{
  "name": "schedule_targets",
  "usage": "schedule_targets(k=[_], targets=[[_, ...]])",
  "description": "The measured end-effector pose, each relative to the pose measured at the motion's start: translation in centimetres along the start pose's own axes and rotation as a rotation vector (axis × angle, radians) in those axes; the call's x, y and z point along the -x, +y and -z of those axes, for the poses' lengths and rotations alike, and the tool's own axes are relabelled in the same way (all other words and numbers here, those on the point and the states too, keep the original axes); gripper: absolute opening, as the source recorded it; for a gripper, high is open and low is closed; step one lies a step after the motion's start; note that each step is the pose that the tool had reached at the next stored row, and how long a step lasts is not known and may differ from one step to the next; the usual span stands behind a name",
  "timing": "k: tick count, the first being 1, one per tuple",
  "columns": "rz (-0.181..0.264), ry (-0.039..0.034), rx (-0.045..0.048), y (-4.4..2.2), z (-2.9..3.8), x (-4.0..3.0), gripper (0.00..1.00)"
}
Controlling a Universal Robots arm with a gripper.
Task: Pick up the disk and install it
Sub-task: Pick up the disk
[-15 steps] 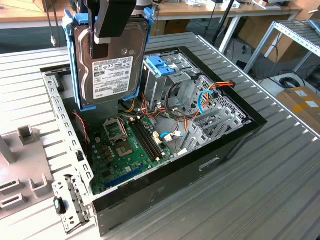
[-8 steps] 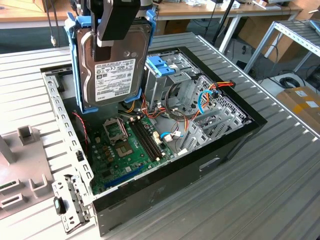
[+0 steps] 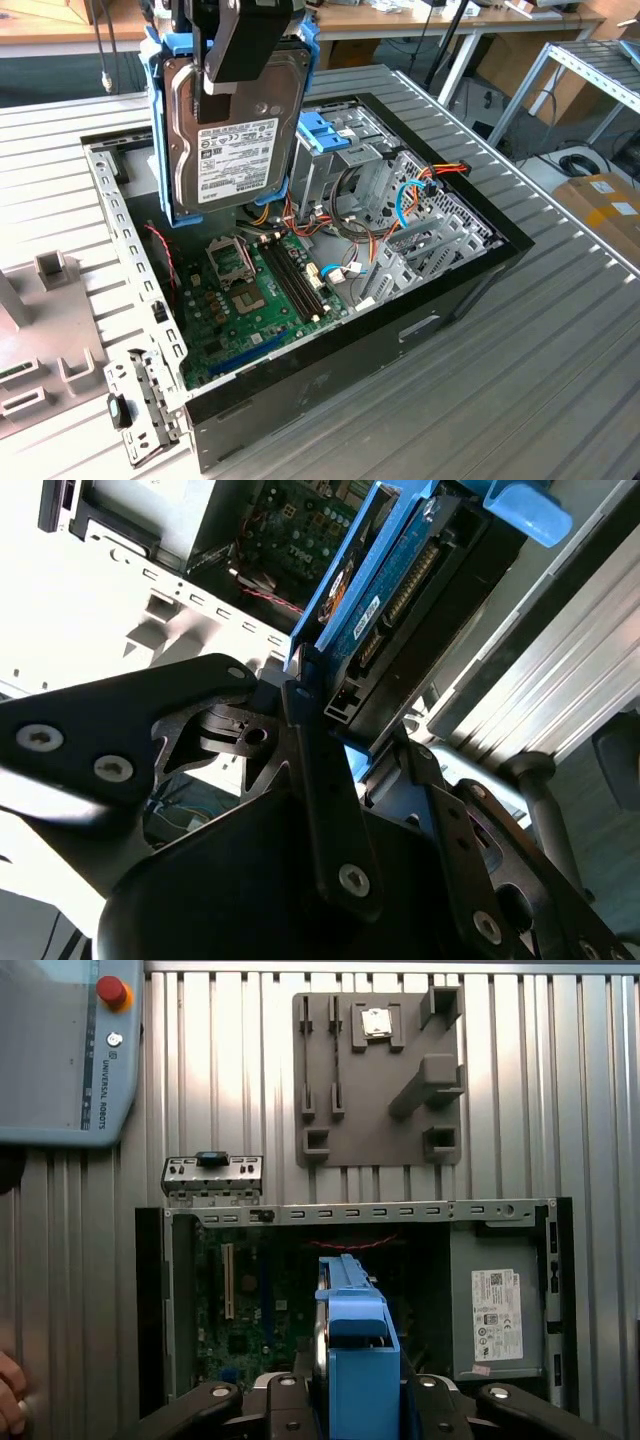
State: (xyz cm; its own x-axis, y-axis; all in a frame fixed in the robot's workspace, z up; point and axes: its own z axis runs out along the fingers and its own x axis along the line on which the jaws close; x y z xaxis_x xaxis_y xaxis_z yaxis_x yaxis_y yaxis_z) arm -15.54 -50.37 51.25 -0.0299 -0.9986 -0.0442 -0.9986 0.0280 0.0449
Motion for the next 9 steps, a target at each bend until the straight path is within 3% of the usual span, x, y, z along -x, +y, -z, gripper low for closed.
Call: schedule_targets(k=[9], targets=[[0.0, 0.0, 0.0, -0.65, 0.02, -0.07, 0.37]])
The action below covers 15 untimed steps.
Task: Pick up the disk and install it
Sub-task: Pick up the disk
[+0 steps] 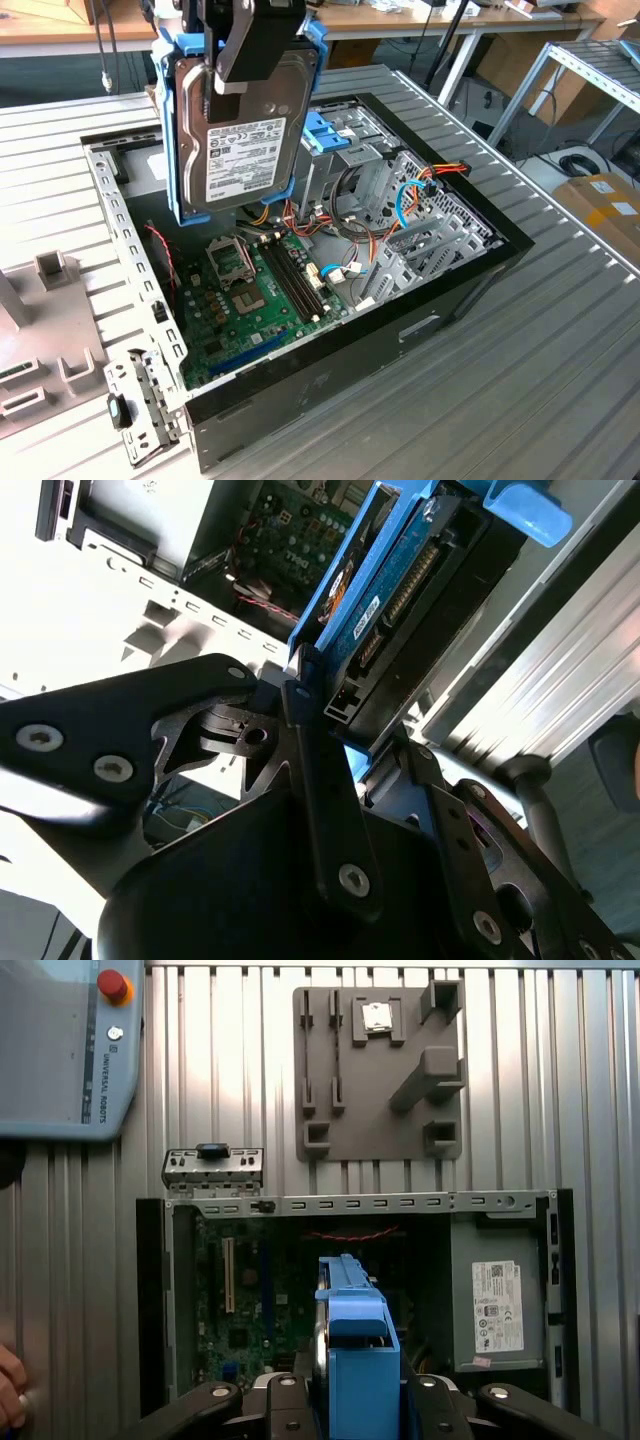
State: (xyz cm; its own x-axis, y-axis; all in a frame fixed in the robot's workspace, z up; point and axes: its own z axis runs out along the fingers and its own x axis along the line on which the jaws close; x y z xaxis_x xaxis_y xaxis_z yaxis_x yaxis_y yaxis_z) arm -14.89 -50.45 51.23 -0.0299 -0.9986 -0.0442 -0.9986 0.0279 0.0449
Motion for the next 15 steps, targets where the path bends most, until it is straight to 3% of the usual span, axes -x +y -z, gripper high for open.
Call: schedule_targets(k=[15], targets=[[0.0, 0.0, 0.0, -0.43, 0.02, -0.3, 0.37]])
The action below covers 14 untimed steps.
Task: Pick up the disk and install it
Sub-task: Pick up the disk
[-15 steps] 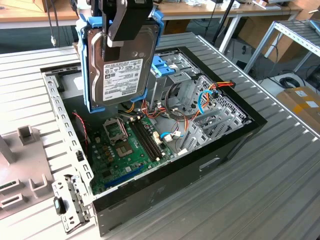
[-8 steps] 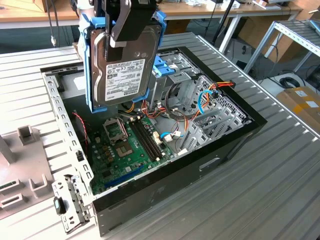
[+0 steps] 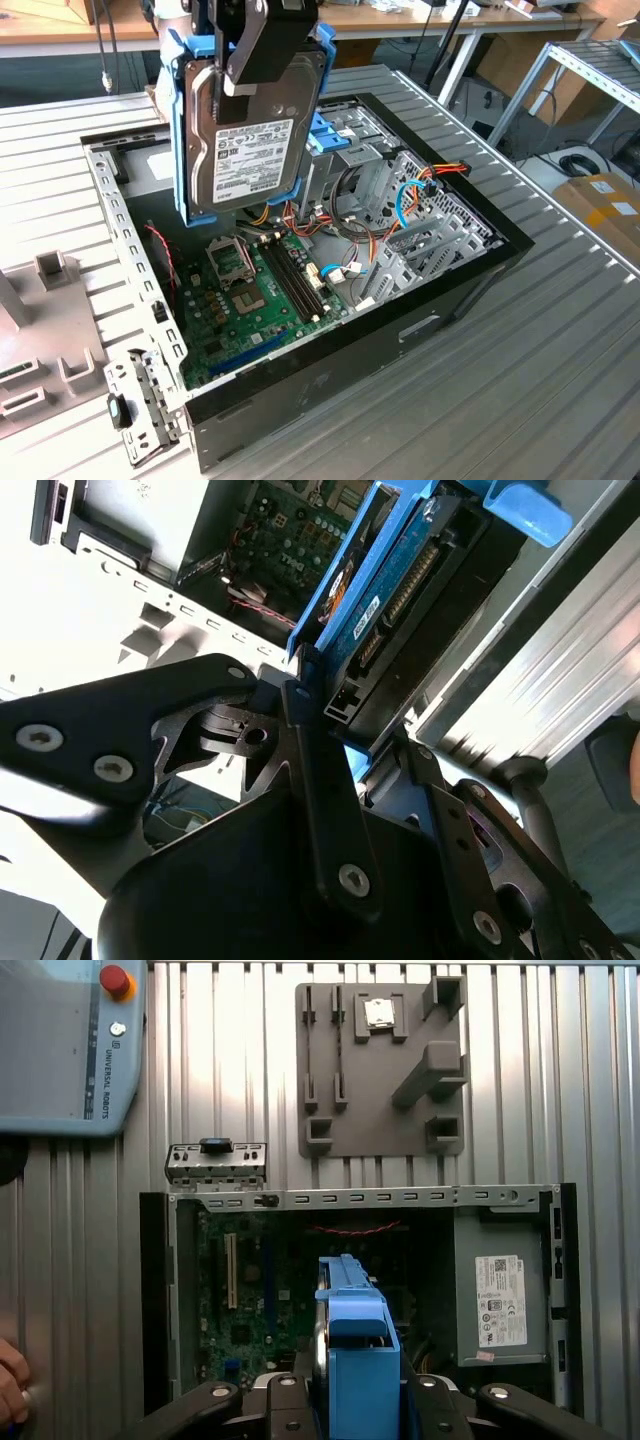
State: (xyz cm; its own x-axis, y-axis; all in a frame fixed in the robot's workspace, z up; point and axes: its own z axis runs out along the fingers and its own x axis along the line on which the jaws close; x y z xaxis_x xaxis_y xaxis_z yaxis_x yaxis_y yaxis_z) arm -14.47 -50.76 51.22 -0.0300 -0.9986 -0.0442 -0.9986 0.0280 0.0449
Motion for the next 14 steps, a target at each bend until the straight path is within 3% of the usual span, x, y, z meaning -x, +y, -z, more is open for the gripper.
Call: schedule_targets(k=[14], targets=[[0.0, 0.0, -0.0001, -0.2, 0.0, -0.19, 0.37]])
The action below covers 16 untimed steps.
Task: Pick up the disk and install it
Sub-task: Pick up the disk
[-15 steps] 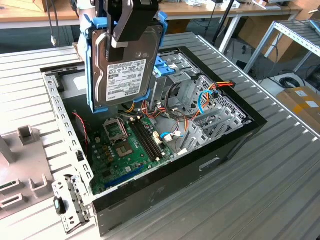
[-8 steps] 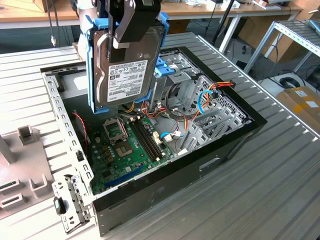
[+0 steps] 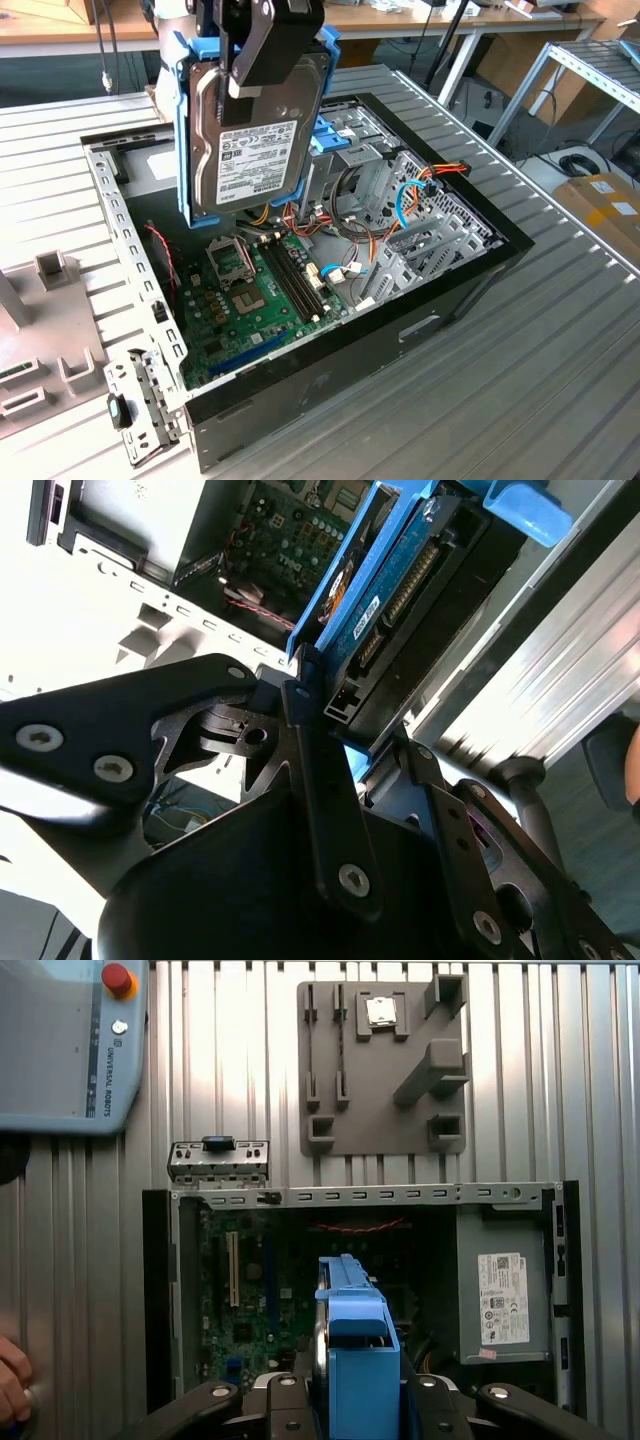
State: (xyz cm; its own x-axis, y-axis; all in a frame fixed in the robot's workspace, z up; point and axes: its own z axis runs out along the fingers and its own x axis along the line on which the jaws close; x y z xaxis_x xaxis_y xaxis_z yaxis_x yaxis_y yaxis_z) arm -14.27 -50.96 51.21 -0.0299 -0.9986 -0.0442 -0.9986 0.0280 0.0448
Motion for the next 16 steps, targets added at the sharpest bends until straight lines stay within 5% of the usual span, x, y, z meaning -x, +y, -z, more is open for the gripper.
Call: schedule_targets(k=[16], targets=[[0.0, 0.0001, 0.0001, -0.43, 0.01, -0.01, 0.37]])
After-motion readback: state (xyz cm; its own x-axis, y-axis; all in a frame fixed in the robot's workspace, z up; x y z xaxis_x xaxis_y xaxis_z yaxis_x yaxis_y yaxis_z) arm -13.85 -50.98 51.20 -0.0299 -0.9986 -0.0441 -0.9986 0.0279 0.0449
